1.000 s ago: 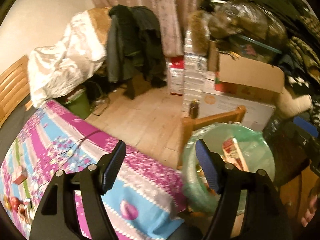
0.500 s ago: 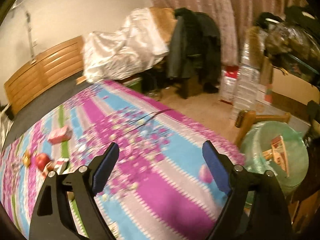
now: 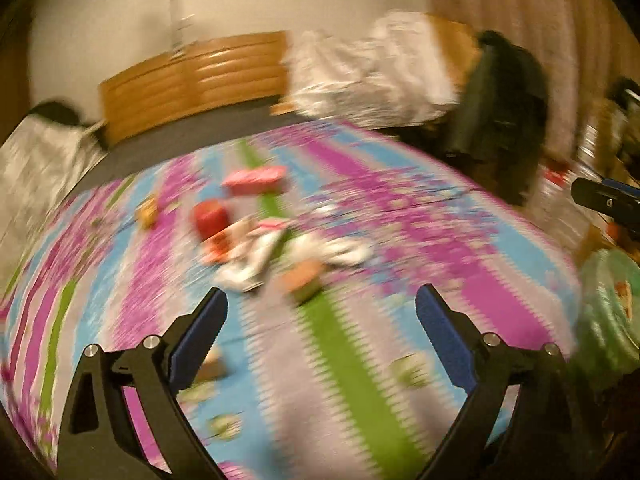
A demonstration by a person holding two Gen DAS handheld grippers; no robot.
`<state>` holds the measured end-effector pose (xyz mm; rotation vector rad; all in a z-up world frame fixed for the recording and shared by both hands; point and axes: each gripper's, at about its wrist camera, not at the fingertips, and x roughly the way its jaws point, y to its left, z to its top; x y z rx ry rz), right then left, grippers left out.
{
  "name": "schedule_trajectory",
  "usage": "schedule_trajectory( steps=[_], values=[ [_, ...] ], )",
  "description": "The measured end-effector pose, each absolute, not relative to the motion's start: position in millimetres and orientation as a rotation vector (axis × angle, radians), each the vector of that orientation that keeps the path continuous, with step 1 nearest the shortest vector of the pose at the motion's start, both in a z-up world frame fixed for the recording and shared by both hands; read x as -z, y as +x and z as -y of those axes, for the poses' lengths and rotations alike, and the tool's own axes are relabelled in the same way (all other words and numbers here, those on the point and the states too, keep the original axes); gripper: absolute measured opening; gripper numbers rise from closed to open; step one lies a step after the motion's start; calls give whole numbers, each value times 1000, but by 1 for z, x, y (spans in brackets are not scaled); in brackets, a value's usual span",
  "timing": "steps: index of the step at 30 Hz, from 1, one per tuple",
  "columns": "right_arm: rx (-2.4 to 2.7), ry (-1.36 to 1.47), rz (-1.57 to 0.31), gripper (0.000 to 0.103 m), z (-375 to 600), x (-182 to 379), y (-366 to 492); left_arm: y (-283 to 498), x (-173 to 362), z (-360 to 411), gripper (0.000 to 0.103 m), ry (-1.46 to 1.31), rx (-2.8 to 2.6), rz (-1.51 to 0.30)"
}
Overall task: Collect trash
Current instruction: 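Swing both grippers back toward the remaining trash on the bed, then grasp the white Ezetimibe tablets box with left gripper while right grasps orange-white wrapper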
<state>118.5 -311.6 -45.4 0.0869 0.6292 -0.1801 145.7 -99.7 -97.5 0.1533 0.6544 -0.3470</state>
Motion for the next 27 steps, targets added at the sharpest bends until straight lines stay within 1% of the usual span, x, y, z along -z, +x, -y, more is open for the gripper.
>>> schedule_trajectory(
  steps=[6, 8, 9, 11, 13, 15, 16, 17, 18, 19, 20, 21, 22, 23, 24, 27],
  values=[
    [-184, 103, -680, 97, 232, 64, 217, 164, 109, -11, 92, -12, 90, -734],
    [-322, 108, -711, 93, 194, 74, 260, 167, 112, -38, 92, -46, 24, -744],
    [-353, 108, -724, 85, 182, 79, 274, 169, 113, -46, 92, -52, 5, -744],
    [-414, 104, -788, 78, 152, 96, 319, 174, 114, -61, 92, -67, -24, -744],
    [-423, 99, -848, 66, 132, 117, 352, 182, 114, -72, 92, -88, -45, -738],
    [-427, 113, -904, 64, 121, 136, 380, 188, 115, -81, 92, -101, -58, -737],
    [-423, 140, -937, 60, 119, 149, 395, 192, 117, -84, 92, -104, -62, -740],
    [-421, 166, -962, 59, 120, 158, 406, 196, 119, -86, 92, -107, -66, -745],
    [-417, 205, -996, 53, 120, 170, 419, 202, 122, -89, 92, -110, -69, -755],
    [-422, 279, -1034, 43, 120, 184, 434, 205, 125, -89, 92, -110, -70, -760],
    [-434, 320, -1048, 39, 121, 193, 441, 209, 127, -90, 92, -107, -72, -764],
    [-455, 372, -1061, 29, 121, 201, 448, 212, 128, -90, 92, -102, -73, -766],
    [-477, 418, -1067, 13, 119, 208, 455, 215, 128, -90, 92, -98, -74, -768],
    [-499, 449, -1059, 12, 118, 210, 457, 218, 128, -89, 92, -94, -73, -769],
    [-504, 456, -1040, 8, 118, 208, 454, 222, 126, -86, 92, -87, -69, -766],
    [-557, 523, -928, 7, 130, 177, 425, 239, 120, -73, 92, -60, 0, -762]
  ],
)
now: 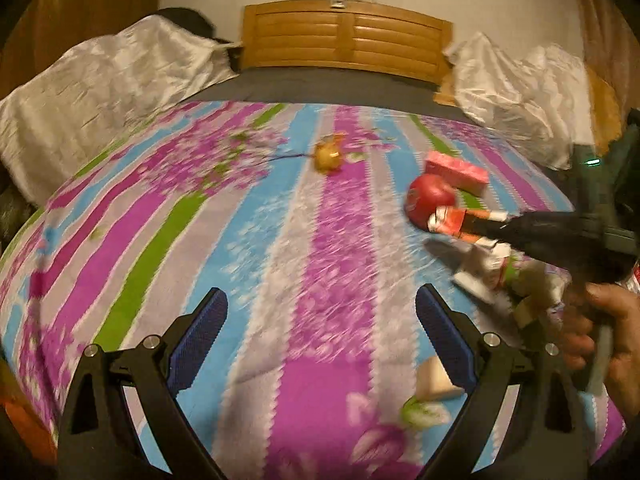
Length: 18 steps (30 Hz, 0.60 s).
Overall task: Collect trash
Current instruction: 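Grasp the white Ezetimibe tablets box with left gripper while right grasps orange-white wrapper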
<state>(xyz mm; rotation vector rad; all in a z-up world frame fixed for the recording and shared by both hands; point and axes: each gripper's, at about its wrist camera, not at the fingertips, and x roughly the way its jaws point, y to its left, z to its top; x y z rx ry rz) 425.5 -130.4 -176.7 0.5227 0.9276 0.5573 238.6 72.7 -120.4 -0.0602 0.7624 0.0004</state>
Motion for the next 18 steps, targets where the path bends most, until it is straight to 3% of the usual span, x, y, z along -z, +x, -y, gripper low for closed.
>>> schedule_trajectory(
  steps=[7, 15, 16, 18],
  values=[
    [-424, 545, -727, 7, 214, 95, 316, 311, 137, 6, 92, 91, 416, -870],
    [-261, 648, -752, 7, 298, 96, 224, 377, 190, 80, 91, 241, 588, -1051],
    [-252, 654, -758, 7, 303, 99, 215, 380, 195, 84, 90, 251, 611, -1072],
    [-223, 667, -769, 7, 311, 105, 204, 385, 210, 92, 75, 296, 610, -1127]
  ],
)
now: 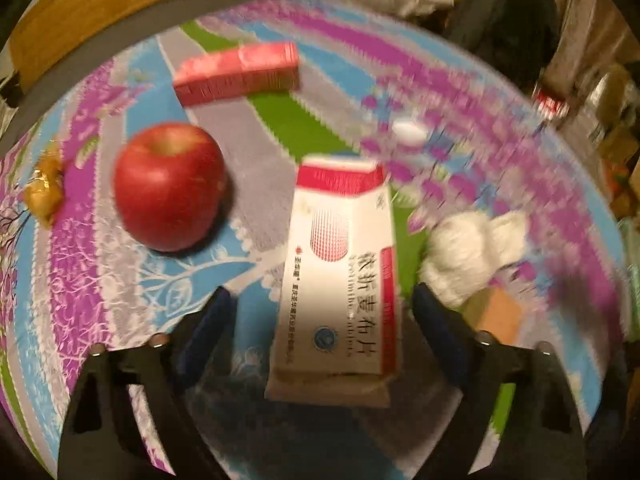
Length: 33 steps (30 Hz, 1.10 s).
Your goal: Collect trash
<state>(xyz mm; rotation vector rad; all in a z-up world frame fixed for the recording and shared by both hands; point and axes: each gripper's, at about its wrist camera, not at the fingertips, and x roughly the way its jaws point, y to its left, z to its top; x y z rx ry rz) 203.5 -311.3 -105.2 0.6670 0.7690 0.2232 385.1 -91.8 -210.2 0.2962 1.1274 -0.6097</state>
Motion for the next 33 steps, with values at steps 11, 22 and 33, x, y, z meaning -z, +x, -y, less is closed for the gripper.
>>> schedule_trajectory(
  steps=[11, 22, 33],
  values=[
    [-207, 529, -729, 7, 287, 83, 190, 345, 149, 77, 46, 339, 499, -977],
    [-161, 324, -606, 7, 258, 20, 160, 256, 66, 96, 46, 312, 333, -770],
    [19, 239, -509, 7, 297, -31, 73, 194, 28, 174, 47, 337, 471, -667]
  ],
)
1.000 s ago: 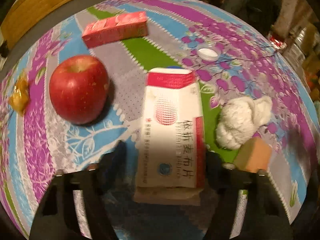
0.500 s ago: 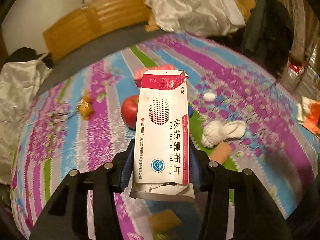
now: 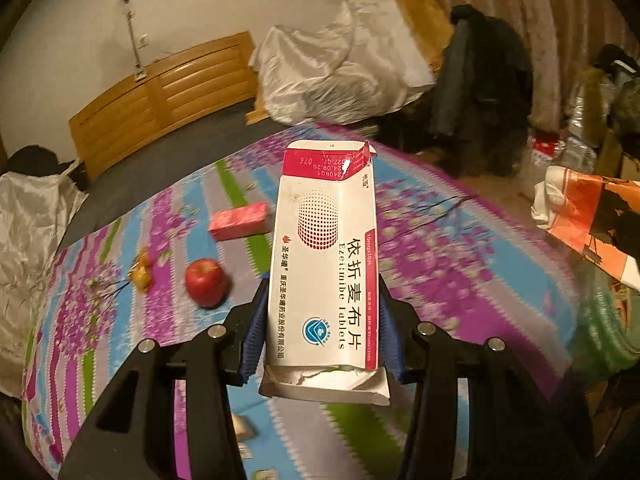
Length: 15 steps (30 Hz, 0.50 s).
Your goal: Collect trash
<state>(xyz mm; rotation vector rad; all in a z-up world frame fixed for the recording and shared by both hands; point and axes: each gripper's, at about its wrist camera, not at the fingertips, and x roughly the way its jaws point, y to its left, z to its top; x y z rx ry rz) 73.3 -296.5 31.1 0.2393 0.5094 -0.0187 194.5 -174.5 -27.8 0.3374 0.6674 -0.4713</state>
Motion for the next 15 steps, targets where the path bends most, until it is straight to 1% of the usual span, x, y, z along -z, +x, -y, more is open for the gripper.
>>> schedule_trajectory(
  steps=[15],
  values=[
    [319, 271, -386, 7, 401, -67, -50, 128, 2, 272, 47, 418, 665, -580]
  ],
)
